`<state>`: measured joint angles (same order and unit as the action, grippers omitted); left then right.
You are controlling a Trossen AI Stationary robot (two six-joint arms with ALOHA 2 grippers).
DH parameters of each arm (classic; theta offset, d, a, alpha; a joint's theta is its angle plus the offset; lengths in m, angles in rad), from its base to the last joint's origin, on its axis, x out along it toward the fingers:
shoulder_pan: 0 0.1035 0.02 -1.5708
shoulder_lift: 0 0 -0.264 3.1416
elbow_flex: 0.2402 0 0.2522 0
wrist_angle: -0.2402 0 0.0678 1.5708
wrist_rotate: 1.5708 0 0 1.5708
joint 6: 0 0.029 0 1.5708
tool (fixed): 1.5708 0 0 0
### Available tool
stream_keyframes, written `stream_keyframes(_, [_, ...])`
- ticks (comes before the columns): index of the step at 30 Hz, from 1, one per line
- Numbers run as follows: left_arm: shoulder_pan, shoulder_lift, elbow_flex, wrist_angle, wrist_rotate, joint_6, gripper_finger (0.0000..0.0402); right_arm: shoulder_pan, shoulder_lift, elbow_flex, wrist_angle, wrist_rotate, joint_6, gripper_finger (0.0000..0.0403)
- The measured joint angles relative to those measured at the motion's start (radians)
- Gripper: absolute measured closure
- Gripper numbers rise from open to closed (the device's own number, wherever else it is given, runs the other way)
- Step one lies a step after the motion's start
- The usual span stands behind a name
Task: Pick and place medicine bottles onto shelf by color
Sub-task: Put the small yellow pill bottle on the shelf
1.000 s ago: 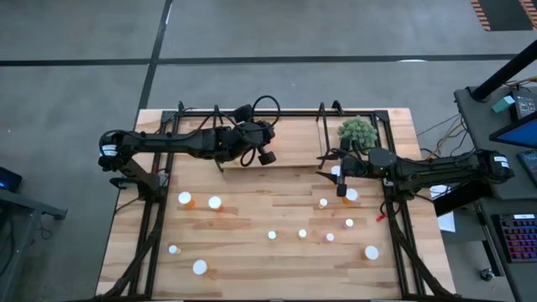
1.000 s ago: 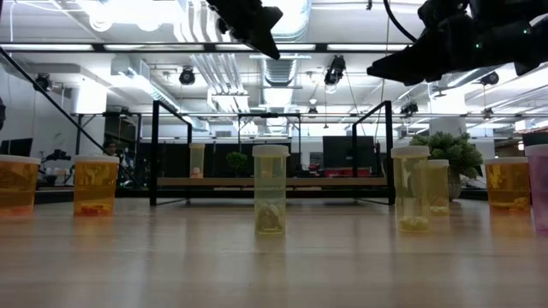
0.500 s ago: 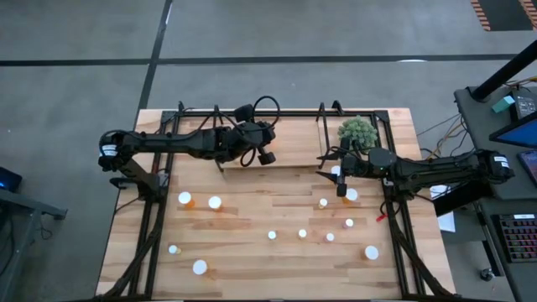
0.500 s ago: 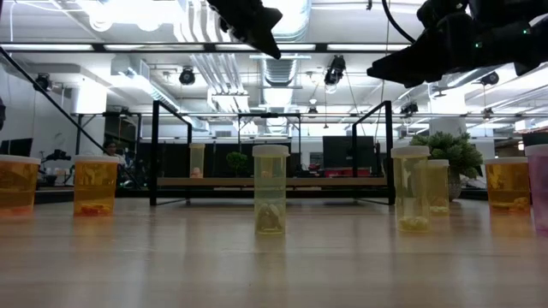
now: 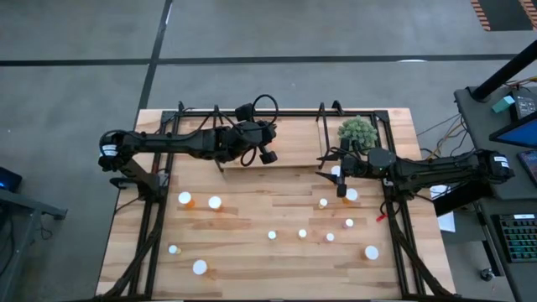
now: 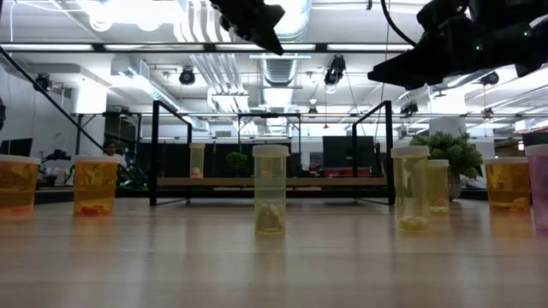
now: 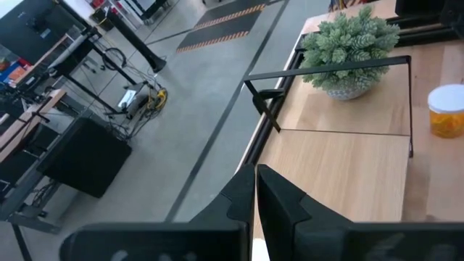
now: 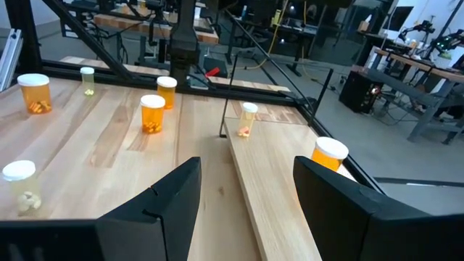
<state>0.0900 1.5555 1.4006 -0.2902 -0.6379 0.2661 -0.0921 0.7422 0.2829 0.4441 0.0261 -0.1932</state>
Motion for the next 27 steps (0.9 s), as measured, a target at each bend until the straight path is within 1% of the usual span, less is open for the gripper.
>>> stream_keyframes(23, [0.000,0.000,0.000,0.048,0.000,0.030,0.0402,0.000,0.000,0.000,0.000,0.000,0.001,0.0193])
stream_keyframes(27, [0.000,0.000,0.005,0.048,0.000,0.032,0.0402,0.000,0.000,0.000,0.002,0.000,0.028,0.0193])
